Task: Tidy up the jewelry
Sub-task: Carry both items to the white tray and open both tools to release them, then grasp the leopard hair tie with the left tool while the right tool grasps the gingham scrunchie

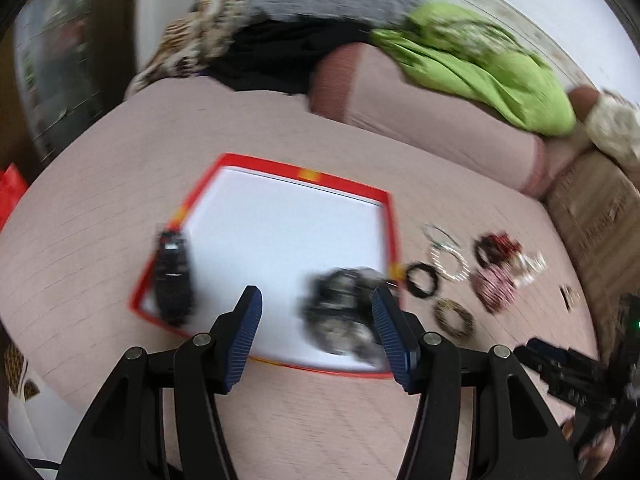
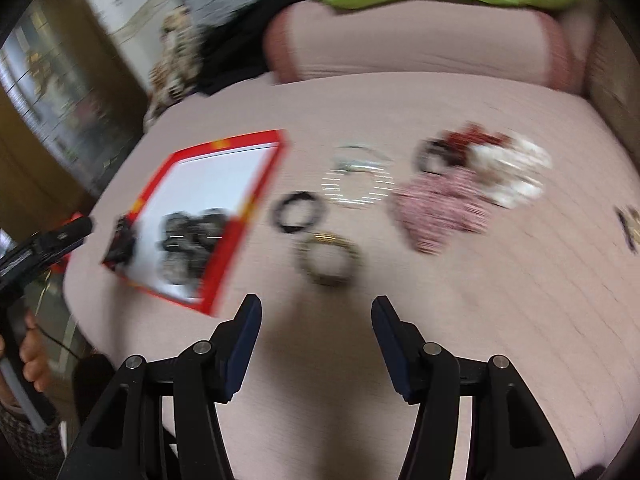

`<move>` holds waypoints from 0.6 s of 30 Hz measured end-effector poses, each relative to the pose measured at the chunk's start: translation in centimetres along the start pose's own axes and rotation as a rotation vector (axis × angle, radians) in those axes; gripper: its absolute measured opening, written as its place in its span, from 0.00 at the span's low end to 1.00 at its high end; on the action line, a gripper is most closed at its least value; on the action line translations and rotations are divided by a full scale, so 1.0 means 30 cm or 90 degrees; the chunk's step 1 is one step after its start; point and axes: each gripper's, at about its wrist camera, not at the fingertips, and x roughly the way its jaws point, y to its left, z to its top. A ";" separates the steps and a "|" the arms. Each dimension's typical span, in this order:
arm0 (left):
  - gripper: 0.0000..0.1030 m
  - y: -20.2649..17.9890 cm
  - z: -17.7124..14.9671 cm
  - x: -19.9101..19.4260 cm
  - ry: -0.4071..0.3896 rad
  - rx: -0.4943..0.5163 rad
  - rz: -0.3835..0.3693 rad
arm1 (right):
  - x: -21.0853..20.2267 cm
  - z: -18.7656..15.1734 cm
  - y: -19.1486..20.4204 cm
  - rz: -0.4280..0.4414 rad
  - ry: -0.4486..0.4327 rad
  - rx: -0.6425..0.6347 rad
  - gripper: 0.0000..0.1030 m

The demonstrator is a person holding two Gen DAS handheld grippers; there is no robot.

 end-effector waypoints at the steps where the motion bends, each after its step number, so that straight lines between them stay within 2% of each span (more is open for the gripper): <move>1: 0.55 -0.036 -0.006 0.008 0.006 0.014 -0.008 | -0.014 -0.009 -0.037 -0.011 -0.003 0.011 0.60; 6: 0.55 -0.245 -0.062 0.056 0.035 0.107 -0.053 | -0.069 -0.051 -0.238 -0.051 -0.019 0.085 0.60; 10: 0.55 -0.388 -0.117 0.118 0.059 0.175 -0.081 | -0.077 -0.064 -0.324 -0.057 -0.029 0.113 0.60; 14: 0.54 -0.475 -0.149 0.204 0.100 0.181 -0.101 | -0.064 -0.061 -0.353 -0.049 -0.034 0.123 0.60; 18: 0.54 -0.518 -0.162 0.273 0.116 0.188 -0.090 | -0.035 -0.034 -0.354 -0.038 -0.038 0.122 0.60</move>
